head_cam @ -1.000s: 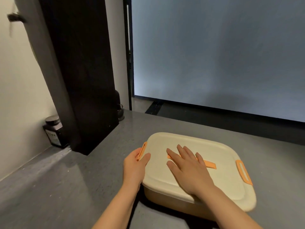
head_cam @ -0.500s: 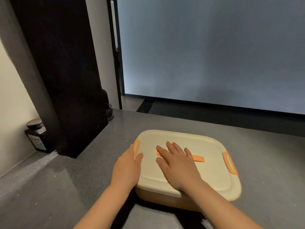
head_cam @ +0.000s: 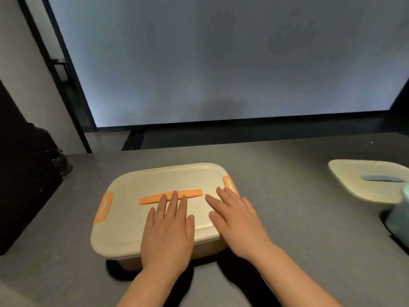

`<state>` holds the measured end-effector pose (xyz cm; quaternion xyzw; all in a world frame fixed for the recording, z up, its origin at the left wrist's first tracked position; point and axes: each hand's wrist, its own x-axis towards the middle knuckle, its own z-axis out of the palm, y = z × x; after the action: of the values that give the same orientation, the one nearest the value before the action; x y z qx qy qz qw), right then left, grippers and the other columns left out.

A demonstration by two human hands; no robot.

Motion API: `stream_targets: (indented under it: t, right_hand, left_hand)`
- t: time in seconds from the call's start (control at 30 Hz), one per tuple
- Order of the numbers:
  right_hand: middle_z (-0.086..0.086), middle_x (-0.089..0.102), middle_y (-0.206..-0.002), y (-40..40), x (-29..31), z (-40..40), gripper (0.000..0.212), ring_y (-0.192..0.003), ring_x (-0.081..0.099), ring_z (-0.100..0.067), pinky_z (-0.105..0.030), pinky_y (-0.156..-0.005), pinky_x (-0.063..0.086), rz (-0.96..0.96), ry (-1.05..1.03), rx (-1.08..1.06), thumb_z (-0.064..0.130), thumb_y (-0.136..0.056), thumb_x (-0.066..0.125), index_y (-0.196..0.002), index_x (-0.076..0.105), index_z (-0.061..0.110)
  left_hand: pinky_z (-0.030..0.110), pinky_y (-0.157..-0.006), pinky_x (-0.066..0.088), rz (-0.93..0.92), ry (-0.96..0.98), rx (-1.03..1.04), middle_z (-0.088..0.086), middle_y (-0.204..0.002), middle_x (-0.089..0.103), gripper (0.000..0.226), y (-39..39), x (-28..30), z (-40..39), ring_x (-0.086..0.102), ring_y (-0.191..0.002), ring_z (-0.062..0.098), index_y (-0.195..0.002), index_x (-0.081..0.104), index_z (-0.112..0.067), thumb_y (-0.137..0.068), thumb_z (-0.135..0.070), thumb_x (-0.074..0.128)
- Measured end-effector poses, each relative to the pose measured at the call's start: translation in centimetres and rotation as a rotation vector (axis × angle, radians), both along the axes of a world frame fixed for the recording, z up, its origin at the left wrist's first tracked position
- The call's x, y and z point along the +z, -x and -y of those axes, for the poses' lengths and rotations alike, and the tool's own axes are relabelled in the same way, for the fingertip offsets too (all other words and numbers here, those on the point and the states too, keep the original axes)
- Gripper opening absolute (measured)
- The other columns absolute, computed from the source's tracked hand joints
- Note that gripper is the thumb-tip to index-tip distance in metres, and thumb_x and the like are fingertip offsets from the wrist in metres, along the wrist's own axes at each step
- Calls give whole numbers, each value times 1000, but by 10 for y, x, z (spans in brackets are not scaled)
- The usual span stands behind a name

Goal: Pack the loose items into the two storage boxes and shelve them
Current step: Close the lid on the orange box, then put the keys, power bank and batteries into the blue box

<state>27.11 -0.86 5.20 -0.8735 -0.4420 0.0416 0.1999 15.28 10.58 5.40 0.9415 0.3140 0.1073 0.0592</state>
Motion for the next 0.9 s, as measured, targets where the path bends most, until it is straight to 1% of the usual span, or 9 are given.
stream_targets:
  t: [0.2, 0.3, 0.4, 0.5, 0.6, 0.67, 0.73, 0.83, 0.9]
  right_hand:
    - [17, 7, -160, -9, 1, 77, 51, -146, 2, -1, -29, -118, 1, -156, -241, -186, 41, -100, 37, -146, 17, 51]
    - [15, 23, -156, -42, 10, 150, 49, -144, 14, -4, -25, -116, 8, -48, -304, -436, 39, -99, 42, -146, 29, 45]
    - [10, 34, -152, -73, 24, 227, 50, -141, 24, -7, -28, -116, 15, 69, -331, -651, 30, -95, 51, -143, 39, 36]
    - [8, 38, -148, -97, 27, 304, 57, -139, 28, -12, -30, -115, 15, 202, -251, -862, 29, -88, 59, -142, 41, 31]
    - [8, 40, -144, -114, 15, 365, 58, -139, 27, -13, -38, -117, 11, 165, 19, -1007, 43, -89, 56, -142, 38, 29]
    - [9, 52, -130, -121, 5, 385, 45, -135, 32, -15, -40, -117, 8, 125, 151, -984, 50, -91, 52, -131, 50, 30]
    - [9, 61, -105, -126, 0, 391, 27, -118, 44, -16, -40, -118, 8, 156, 126, -909, 46, -92, 52, -109, 62, 28]
    - [12, 58, -90, -124, -4, 377, 21, -100, 50, -14, -32, -117, 9, 155, 26, -657, 42, -93, 54, -101, 64, 25]
    - [13, 54, -82, -114, -9, 353, 23, -91, 52, -14, -28, -111, 20, 194, -30, -514, 44, -90, 54, -94, 65, 25]
  left_hand:
    - [33, -117, 13, 94, 139, -222, -17, -156, 14, 52, -43, 4, 49, 9, -145, 6, -147, 20, -38, -96, -48, 21]
    - [34, -112, 23, 212, 299, -370, -11, -151, 31, 49, -74, 11, 89, 28, -140, 13, -141, 38, -31, -93, -39, 45]
    - [31, -110, 22, 267, 384, -496, -8, -150, 34, 50, -105, 14, 135, 31, -139, 13, -139, 43, -27, -91, -29, 55]
    - [31, -112, 21, 269, 428, -604, -14, -150, 31, 49, -136, 18, 184, 28, -139, 9, -140, 40, -32, -93, -33, 52]
    - [30, -114, 22, 276, 474, -691, -16, -150, 31, 46, -159, 21, 227, 28, -139, 7, -139, 41, -33, -94, -34, 50]
    - [29, -115, 20, 273, 490, -710, -17, -150, 30, 44, -172, 21, 250, 26, -139, 6, -138, 41, -34, -94, -35, 48]
    - [28, -115, 19, 268, 509, -715, -18, -150, 29, 44, -180, 17, 268, 25, -139, 6, -138, 41, -34, -95, -36, 47]
    - [25, -114, 19, 255, 533, -719, -18, -149, 30, 43, -187, 7, 285, 26, -139, 5, -138, 41, -34, -95, -36, 47]
    - [24, -113, 21, 263, 577, -708, -14, -149, 32, 43, -189, 1, 288, 27, -138, 4, -138, 41, -32, -96, -33, 47]
